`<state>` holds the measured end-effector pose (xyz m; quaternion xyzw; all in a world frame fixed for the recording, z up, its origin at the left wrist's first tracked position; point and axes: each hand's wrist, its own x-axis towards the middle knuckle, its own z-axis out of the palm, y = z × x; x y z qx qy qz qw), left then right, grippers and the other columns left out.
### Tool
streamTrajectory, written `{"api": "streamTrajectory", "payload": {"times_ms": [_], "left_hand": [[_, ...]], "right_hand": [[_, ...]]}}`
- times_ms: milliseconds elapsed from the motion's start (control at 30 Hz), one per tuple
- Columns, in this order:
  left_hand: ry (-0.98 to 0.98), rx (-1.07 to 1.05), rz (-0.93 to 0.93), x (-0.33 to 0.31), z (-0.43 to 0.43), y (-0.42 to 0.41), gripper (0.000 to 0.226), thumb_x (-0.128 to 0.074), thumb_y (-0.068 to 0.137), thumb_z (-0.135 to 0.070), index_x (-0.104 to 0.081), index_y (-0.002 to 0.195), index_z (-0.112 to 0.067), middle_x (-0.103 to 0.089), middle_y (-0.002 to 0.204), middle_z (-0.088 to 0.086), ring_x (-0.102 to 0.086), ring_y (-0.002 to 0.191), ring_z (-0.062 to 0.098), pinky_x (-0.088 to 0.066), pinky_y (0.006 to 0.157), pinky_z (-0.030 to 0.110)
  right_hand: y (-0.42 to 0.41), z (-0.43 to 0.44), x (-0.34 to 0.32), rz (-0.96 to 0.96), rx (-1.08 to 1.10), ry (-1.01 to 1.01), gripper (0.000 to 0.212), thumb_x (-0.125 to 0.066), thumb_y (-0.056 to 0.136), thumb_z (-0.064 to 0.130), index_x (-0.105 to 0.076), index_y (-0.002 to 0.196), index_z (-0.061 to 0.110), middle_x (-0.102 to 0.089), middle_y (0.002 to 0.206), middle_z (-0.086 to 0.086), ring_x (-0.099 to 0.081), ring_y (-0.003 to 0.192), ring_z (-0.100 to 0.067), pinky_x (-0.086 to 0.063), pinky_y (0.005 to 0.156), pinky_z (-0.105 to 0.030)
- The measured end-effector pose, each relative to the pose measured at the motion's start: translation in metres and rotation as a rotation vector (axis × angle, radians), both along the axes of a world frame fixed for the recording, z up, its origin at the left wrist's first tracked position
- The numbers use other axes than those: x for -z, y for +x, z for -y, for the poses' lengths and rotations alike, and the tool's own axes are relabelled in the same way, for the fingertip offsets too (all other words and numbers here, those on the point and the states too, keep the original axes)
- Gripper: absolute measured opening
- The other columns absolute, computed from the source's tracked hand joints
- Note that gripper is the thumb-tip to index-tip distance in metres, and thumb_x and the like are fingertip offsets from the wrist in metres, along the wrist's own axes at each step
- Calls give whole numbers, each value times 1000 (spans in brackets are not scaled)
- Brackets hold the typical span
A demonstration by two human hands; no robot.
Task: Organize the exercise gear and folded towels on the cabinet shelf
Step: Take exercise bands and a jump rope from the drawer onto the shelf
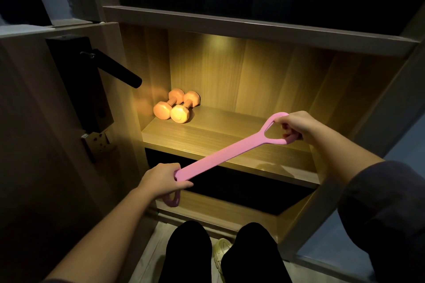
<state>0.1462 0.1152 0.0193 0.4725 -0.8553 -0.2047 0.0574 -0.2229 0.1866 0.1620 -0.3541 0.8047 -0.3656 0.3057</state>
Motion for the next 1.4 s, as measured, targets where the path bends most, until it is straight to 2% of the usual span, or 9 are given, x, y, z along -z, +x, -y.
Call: {"api": "streamTrajectory", "payload": {"times_ms": [100,233,400,533,667,900,1100,1233,1400], "left_hand": [[194,-27,-133,-3,5,4,45,-74,72,-63,-63,86,-21,-67,86,-1,-67,72,13,-57,66,29],[426,-23,-274,-9,8,17,39,-73,82,-41,-68,88,-3,-65,77,7,-63,68,17,-51,63,27],[613,-151,-384,-8,6,25,12,-67,90,-18,-67,89,-6,-66,79,8,-61,66,13,-46,59,19],[697,-393,-533,1,6,31,13,-65,91,-8,-66,103,-3,-65,84,16,-60,69,23,-47,66,29],[590,-627,-558,13,6,28,7,-64,89,-5,-67,95,-5,-65,83,15,-59,68,22,-47,60,28],[182,-721,-310,25,2,19,7,-63,90,-11,-62,83,-13,-62,79,6,-60,68,17,-41,52,23],[696,-923,-1035,14,0,18,10,-57,94,-14,-63,92,-6,-69,74,9,-66,65,20,-55,52,26],[771,-852,-1053,7,-1,18,10,-61,93,-12,-62,93,-2,-54,60,4,-47,44,12,-57,53,28],[920,-774,-1078,0,-4,26,14,-62,93,-12,-64,98,1,-71,67,10,-60,43,13,-57,48,26]], "right_hand": [[-5,-4,7,-10,13,4,20,-63,94,19,-65,87,1,-55,69,-9,-53,51,-19,-47,42,-23],[-17,-12,15,-61,65,49,20,-63,93,19,-65,87,0,-56,72,-11,-55,51,-20,-47,42,-24],[-22,-15,27,-35,68,97,24,-65,93,21,-64,79,1,-53,68,-11,-51,45,-19,-43,38,-21],[-25,-16,33,-20,107,113,25,-66,92,22,-63,77,3,-56,69,-10,-54,44,-19,-44,37,-19],[-21,-16,42,12,107,140,27,-66,93,23,-63,74,4,-56,68,-9,-55,50,-19,-43,39,-21],[-9,-16,55,98,107,116,21,-66,92,21,-64,81,3,-59,76,-10,-53,57,-19,-48,52,-27],[-16,-21,67,170,163,93,17,-66,93,19,-65,92,2,-60,78,-9,-54,60,-18,-50,50,-27],[-14,-22,80,193,207,102,16,-66,92,18,-65,90,2,-60,80,-10,-51,60,-18,-56,69,-34],[-21,-29,96,257,241,62,15,-66,91,15,-66,90,0,-60,74,-9,-48,55,-16,-50,56,-31]]}}
